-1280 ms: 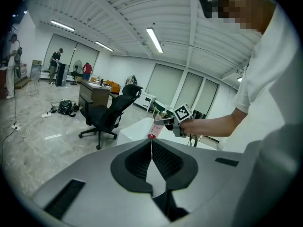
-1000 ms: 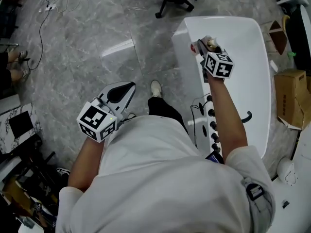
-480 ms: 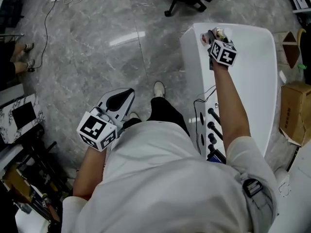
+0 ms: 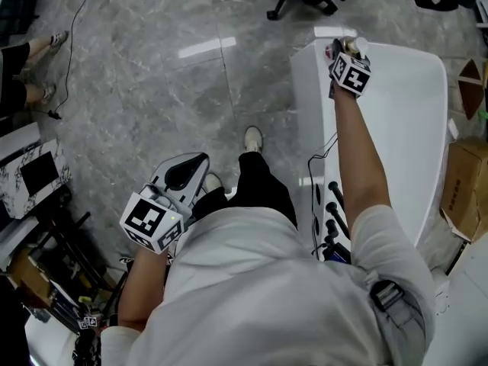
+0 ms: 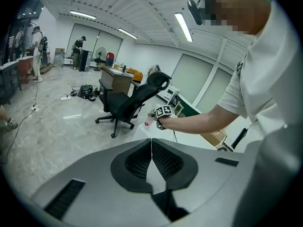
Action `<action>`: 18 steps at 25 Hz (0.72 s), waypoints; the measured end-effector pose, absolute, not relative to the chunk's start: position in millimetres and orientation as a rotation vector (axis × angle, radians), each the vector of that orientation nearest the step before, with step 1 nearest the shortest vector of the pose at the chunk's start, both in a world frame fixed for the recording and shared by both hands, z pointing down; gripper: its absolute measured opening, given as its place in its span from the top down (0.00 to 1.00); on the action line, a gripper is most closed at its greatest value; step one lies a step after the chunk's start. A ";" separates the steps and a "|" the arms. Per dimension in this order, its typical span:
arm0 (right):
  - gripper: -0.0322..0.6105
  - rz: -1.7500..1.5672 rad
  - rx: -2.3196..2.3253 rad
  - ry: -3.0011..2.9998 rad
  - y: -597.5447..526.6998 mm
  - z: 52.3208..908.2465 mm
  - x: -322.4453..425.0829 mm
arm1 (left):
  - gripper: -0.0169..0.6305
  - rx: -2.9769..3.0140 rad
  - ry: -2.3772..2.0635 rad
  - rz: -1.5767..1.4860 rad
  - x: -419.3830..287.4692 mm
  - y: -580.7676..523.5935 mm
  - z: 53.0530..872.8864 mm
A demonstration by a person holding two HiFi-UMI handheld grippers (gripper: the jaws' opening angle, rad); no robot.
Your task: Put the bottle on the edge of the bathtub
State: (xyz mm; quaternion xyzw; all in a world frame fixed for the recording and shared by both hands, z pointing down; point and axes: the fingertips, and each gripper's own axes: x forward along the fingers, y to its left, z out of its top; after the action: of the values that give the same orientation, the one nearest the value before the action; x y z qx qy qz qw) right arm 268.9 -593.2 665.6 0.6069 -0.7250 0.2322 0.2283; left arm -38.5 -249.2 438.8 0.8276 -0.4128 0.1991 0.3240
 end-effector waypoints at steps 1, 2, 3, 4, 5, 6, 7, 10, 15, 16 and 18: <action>0.60 0.640 1.678 -1.993 -595.6 668.5 268.4 | 0.95 2.164 -1.085 0.527 -38.4 -250.2 440.6; 0.60 0.641 1.685 -1.991 -597.3 670.7 267.6 | 0.95 2.159 -1.086 0.531 -38.2 -251.0 441.8; 0.60 0.639 1.690 -1.991 -598.6 672.0 266.9 | 0.95 2.154 -1.085 0.535 -37.6 -252.0 442.7; 0.60 0.635 1.694 -1.992 -599.5 672.8 266.0 | 0.95 2.150 -1.083 0.536 -36.8 -253.2 443.4; 0.60 0.627 1.694 -1.993 -599.9 673.1 264.9 | 0.95 2.148 -1.079 0.535 -35.7 -254.4 444.0; 0.60 0.617 1.691 -1.994 -600.0 673.1 263.5 | 0.95 2.148 -1.075 0.534 -34.4 -255.7 444.6; 0.60 0.610 1.685 -1.996 -599.9 674.1 261.8 | 0.95 2.149 -1.072 0.533 -32.8 -257.1 445.1; 0.59 0.608 1.673 -2.002 -599.6 680.1 257.8 | 0.95 2.156 -1.066 0.532 -28.3 -261.0 445.0; 0.57 0.602 1.688 -1.988 -599.9 680.9 256.9 | 0.95 2.167 -1.055 0.542 -26.4 -266.7 443.6; 0.57 0.603 1.686 -1.990 -599.8 680.7 256.5 | 0.95 2.170 -1.051 0.544 -26.4 -266.8 442.8; 0.53 0.613 1.681 -2.001 -598.8 680.0 256.7 | 0.95 2.177 -1.043 0.548 -25.5 -266.9 440.7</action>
State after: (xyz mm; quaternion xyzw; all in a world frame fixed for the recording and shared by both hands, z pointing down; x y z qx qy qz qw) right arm 256.7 -598.8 680.0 0.6099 -0.7261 0.2225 0.2267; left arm -25.5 -266.9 440.7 0.8311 -0.3983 0.2093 0.3268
